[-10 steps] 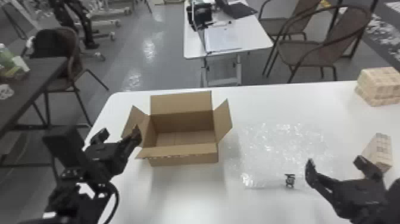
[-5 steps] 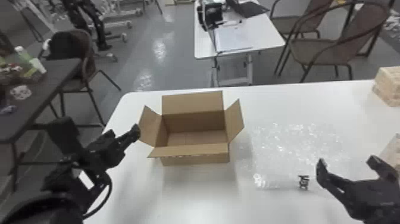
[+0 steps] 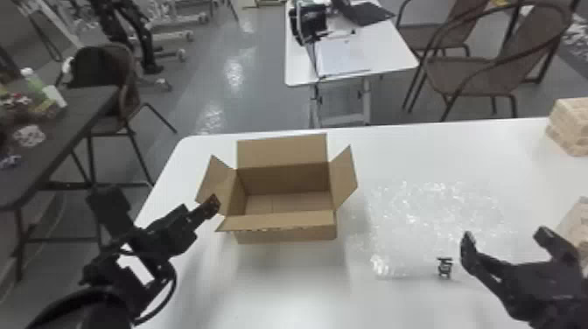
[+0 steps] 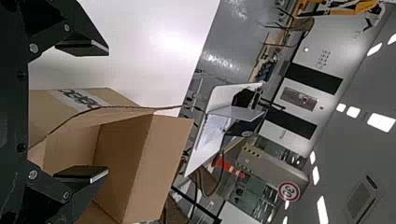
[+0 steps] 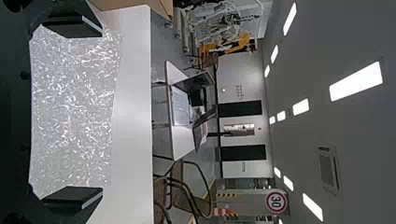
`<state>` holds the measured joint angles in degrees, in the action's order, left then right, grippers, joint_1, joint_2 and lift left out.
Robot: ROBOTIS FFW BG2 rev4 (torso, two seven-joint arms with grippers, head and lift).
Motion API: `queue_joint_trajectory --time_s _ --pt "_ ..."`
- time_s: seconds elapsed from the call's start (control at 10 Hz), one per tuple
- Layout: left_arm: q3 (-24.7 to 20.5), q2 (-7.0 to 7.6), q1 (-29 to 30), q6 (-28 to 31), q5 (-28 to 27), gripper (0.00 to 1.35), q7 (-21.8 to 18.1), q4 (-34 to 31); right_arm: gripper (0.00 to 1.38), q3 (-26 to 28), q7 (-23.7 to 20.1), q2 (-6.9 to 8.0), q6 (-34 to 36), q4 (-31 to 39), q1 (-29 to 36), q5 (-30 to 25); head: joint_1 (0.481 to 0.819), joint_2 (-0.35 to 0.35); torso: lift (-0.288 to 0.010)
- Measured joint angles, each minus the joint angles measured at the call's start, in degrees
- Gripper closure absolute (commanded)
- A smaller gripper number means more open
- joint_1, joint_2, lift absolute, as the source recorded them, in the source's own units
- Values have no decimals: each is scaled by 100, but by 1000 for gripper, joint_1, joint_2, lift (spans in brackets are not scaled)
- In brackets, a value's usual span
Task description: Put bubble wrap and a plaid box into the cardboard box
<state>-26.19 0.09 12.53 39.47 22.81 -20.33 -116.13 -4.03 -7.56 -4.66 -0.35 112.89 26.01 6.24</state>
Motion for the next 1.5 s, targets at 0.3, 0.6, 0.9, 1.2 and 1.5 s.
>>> queue_joint_trajectory --time_s 0.3,0.6,0.9,1.2,1.5 --pt "20 0 -85 -306 20 375 -122 336 102 -22 -4 -2 0 -18 -24 0 695 206 -109" --pt "123 4 -190 -678 -83 375 -178 654 102 -51 -38 -15 0 -56 -69 9 695 207 -109" --pt "302 119 -420 -1084 -212 633 -296 1145 102 -73 -112 -37 5 -113 -139 44 695 202 -109" --pt "314 32 -443 -1247 -334 1227 -222 1159 102 -81 -108 -54 41 -133 -149 85 695 202 -109" --pt "250 -8 -444 -1308 -266 1227 -208 1064 102 -80 -110 -70 64 -149 -150 114 695 208 -109"
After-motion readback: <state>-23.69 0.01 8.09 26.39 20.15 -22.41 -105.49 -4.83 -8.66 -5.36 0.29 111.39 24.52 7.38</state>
